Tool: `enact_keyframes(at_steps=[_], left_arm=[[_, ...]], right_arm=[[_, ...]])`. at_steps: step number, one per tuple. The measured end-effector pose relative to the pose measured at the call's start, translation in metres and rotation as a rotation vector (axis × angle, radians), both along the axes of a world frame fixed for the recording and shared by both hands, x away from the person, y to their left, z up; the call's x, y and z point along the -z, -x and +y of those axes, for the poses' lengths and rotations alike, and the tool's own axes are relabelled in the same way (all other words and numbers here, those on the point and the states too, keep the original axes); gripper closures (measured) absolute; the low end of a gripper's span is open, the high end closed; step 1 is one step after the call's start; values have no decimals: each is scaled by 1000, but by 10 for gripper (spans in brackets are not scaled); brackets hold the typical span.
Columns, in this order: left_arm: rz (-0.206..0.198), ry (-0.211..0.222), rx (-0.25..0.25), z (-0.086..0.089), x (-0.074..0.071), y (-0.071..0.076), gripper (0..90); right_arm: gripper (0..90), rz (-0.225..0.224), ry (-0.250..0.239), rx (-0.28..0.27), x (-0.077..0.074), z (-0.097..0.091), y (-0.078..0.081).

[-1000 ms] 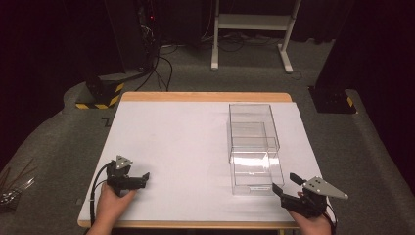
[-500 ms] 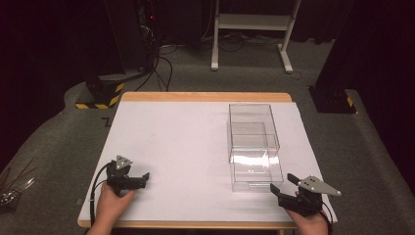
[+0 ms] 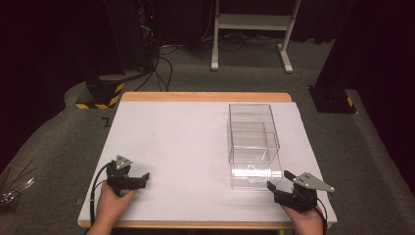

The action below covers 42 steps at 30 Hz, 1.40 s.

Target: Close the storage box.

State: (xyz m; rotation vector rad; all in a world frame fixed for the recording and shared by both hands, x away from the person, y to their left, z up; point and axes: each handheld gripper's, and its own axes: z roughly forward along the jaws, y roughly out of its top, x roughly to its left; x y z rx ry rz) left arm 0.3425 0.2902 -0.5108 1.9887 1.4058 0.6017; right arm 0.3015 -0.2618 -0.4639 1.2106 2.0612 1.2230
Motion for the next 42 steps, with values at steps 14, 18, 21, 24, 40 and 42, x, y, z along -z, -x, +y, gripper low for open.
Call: enact_keyframes(at_steps=[14, 18, 21, 24, 40, 42], left_arm=[[0, 1, -1, 0, 0, 0, 7], [0, 1, 0, 0, 0, 0, 7], [0, 2, -1, 0, 0, 0, 7], [1, 3, -2, 0, 0, 0, 7], [0, 0, 0, 0, 0, 0, 7], [1, 2, -2, 0, 0, 0, 7]], right_arm=[[227, -18, 6, 22, 1, 4, -6], [226, -20, 12, 35, 1, 5, -9], [223, -19, 14, 41, 2, 5, -11], [222, -14, 20, 45, 3, 6, -13], [221, -2, 35, 57, 5, 8, -27], [220, -1, 36, 55, 5, 8, -29]])
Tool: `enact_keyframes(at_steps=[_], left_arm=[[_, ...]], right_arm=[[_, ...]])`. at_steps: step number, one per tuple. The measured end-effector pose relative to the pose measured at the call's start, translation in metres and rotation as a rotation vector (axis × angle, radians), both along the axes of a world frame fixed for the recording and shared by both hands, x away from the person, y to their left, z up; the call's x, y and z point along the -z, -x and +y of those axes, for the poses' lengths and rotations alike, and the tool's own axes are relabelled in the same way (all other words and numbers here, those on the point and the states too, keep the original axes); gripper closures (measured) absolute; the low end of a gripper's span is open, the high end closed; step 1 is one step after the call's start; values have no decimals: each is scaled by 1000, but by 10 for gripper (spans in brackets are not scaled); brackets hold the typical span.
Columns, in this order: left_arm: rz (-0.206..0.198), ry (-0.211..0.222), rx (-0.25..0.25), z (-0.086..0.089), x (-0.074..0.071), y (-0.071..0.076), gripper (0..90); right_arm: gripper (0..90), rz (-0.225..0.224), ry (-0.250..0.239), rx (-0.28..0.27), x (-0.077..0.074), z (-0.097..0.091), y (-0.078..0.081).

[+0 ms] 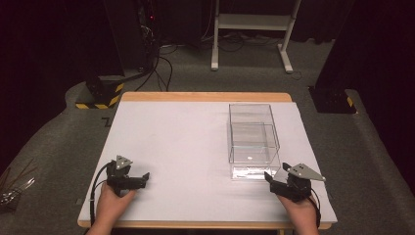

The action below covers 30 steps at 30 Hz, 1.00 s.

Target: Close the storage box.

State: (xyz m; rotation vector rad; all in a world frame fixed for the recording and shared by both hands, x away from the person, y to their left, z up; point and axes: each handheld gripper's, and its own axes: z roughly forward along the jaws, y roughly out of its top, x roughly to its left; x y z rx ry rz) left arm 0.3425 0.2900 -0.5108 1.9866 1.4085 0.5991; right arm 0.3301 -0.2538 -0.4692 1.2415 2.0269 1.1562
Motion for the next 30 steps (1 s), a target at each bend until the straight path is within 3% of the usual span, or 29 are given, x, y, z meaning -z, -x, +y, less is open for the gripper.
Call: enact_keyframes(at_steps=[18, 30], left_arm=[[0, 0, 1, 0, 0, 0, 7], [0, 1, 0, 0, 0, 0, 7]], right_arm=[[218, 13, -8, 11, 3, 6, -20], [200, -2, -4, 26, 3, 7, -30]])
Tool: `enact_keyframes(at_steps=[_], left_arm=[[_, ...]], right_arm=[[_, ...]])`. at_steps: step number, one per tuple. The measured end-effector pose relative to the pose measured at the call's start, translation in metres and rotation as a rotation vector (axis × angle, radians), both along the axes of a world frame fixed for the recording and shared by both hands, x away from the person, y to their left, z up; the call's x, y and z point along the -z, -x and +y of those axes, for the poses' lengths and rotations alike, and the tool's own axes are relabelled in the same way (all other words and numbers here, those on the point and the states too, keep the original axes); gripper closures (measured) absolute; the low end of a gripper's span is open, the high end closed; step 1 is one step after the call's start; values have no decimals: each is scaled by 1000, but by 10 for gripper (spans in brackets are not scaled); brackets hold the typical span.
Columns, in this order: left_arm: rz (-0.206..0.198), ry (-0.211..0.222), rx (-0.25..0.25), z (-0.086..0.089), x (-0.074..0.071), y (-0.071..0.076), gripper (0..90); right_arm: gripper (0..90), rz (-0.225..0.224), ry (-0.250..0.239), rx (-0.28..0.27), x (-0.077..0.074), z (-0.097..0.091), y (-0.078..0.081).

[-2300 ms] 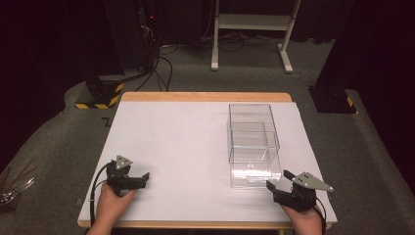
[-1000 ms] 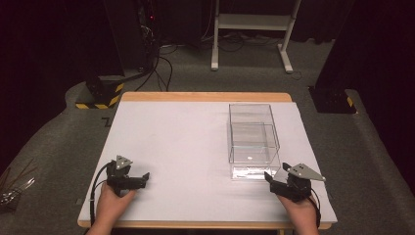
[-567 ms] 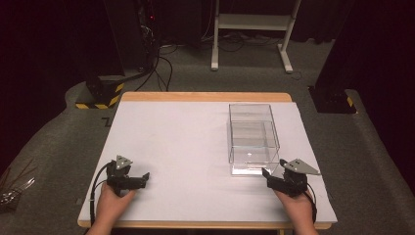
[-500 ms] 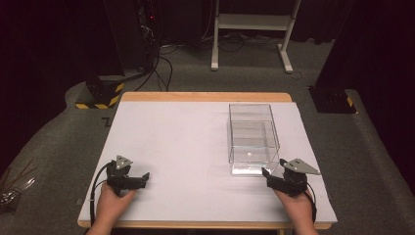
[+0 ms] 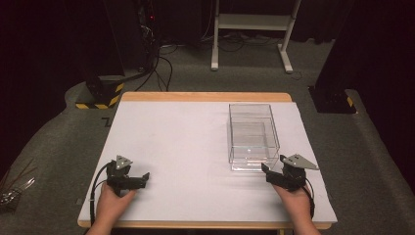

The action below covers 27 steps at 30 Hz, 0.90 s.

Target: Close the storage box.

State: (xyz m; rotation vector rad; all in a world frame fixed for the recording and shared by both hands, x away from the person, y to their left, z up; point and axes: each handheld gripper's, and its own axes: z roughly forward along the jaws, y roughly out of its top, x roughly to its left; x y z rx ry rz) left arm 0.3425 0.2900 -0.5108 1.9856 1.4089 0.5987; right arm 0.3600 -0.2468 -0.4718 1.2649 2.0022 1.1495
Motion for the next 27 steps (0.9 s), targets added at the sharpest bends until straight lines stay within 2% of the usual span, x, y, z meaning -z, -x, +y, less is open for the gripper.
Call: enact_keyframes(at_steps=[16, 27], left_arm=[[0, -1, 0, 0, 0, 0, 7], [-1, -2, 1, 0, 0, 0, 7]], right_arm=[[187, -7, 4, 26, 2, 1, -13], [189, -5, -21, 54, 6, 0, -24]])
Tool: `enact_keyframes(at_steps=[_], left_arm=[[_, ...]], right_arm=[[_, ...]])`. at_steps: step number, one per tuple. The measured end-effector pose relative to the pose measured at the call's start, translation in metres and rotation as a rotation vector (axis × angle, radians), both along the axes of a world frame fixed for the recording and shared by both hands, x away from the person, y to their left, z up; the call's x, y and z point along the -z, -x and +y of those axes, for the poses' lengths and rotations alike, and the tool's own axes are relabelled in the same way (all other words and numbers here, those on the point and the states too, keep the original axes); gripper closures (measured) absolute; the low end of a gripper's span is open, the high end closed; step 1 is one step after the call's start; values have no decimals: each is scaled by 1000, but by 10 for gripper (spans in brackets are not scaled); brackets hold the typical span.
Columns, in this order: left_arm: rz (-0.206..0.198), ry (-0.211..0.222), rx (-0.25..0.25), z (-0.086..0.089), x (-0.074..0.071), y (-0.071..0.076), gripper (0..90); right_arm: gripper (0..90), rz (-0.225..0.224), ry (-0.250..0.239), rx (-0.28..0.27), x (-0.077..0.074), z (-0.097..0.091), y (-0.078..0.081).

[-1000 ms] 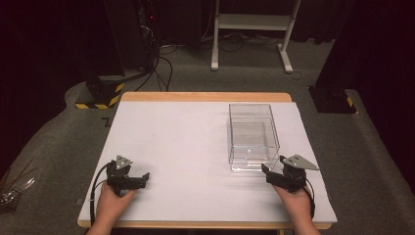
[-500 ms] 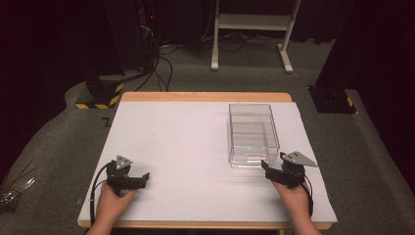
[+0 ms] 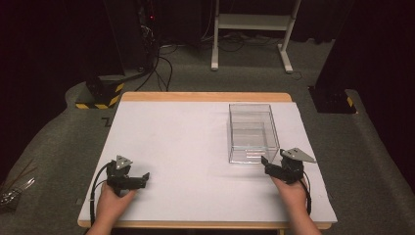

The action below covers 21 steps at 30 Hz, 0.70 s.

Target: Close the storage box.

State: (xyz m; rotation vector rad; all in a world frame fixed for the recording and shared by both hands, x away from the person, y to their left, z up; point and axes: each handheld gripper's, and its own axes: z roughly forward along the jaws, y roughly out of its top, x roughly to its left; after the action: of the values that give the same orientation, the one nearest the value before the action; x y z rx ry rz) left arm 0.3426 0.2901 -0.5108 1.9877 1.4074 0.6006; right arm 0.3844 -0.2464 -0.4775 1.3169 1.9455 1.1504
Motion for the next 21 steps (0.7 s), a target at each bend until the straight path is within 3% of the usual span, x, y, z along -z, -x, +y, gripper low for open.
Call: enact_keyframes(at_steps=[21], left_arm=[[0, 2, -1, 0, 0, 0, 7]], right_arm=[[190, -1, 2, 28, -2, 6, -19]])
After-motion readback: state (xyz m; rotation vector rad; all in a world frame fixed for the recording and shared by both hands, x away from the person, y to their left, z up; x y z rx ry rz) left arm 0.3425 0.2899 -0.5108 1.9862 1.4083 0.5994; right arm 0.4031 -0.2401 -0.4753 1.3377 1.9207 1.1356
